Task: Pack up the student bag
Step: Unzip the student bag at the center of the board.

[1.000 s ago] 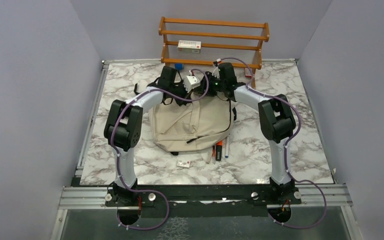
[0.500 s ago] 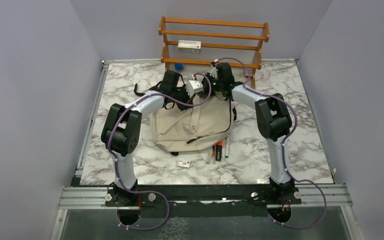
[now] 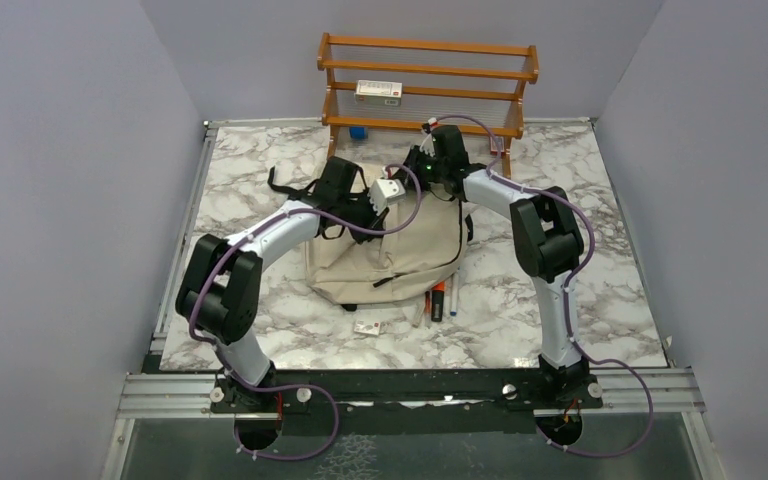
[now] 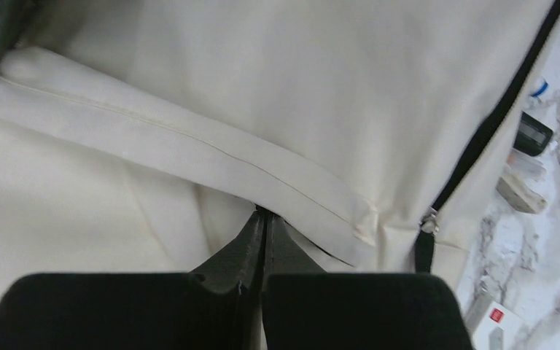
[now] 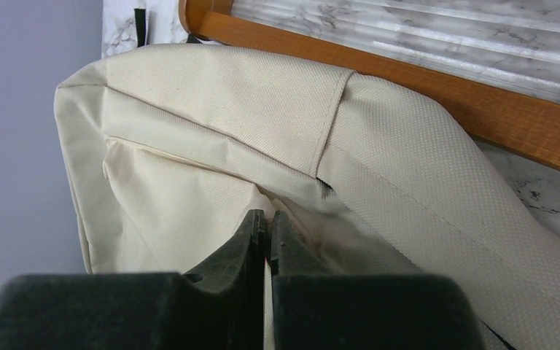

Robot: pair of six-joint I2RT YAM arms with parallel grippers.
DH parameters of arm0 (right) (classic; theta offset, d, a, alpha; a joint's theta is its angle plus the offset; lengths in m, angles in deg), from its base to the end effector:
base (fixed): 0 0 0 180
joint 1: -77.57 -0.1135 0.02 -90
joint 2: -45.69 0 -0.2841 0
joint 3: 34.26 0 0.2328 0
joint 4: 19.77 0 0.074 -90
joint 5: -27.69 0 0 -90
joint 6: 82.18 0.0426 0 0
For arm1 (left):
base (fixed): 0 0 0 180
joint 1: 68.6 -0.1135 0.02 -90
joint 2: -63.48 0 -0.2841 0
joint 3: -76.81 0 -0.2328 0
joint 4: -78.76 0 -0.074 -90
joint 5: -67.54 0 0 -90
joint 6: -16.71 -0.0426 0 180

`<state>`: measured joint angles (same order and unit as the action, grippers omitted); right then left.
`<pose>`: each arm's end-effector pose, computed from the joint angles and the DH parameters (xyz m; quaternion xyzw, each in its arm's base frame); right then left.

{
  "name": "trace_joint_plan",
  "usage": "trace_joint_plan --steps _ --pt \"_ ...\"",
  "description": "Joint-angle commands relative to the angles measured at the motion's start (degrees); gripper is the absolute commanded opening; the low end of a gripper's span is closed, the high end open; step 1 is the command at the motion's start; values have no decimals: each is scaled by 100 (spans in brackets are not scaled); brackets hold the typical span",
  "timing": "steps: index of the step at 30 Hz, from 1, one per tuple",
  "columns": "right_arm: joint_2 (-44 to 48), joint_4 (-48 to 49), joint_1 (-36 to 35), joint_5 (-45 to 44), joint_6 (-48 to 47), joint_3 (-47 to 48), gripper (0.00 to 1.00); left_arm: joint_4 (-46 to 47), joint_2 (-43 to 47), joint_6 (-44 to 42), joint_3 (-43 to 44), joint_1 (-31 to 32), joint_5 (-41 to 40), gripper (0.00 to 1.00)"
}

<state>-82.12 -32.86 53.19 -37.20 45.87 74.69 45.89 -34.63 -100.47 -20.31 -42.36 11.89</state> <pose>0.4570 0.2270 0.2031 -0.0031 0.8600 0.4080 0.3065 0.3101 -0.1797 0.2523 0.4954 0.7496 -0.2730 0.3439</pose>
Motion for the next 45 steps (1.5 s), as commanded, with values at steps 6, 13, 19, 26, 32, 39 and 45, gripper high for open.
trace_joint_plan --steps 6,13,19,26,32,39,45 --pt "-297 70 89 -109 74 296 1 -618 955 236 -744 469 93 0" --pt "-324 101 113 -64 98 357 0 -829 1355 647 -1260 741 -36 0" --pt "-188 350 118 90 158 179 0 -1054 1305 934 -1417 747 -180 0" --pt "-31 356 113 67 69 139 1 -1311 1194 991 -1466 856 -298 0" --pt "14 338 113 40 35 178 1 -1864 932 832 -1202 929 -504 0" --pt "-3 289 113 42 -34 244 0 -2380 696 626 -992 1128 -918 0" --pt "284 469 118 36 -174 47 3 -1921 1125 848 -741 1122 -1393 20"
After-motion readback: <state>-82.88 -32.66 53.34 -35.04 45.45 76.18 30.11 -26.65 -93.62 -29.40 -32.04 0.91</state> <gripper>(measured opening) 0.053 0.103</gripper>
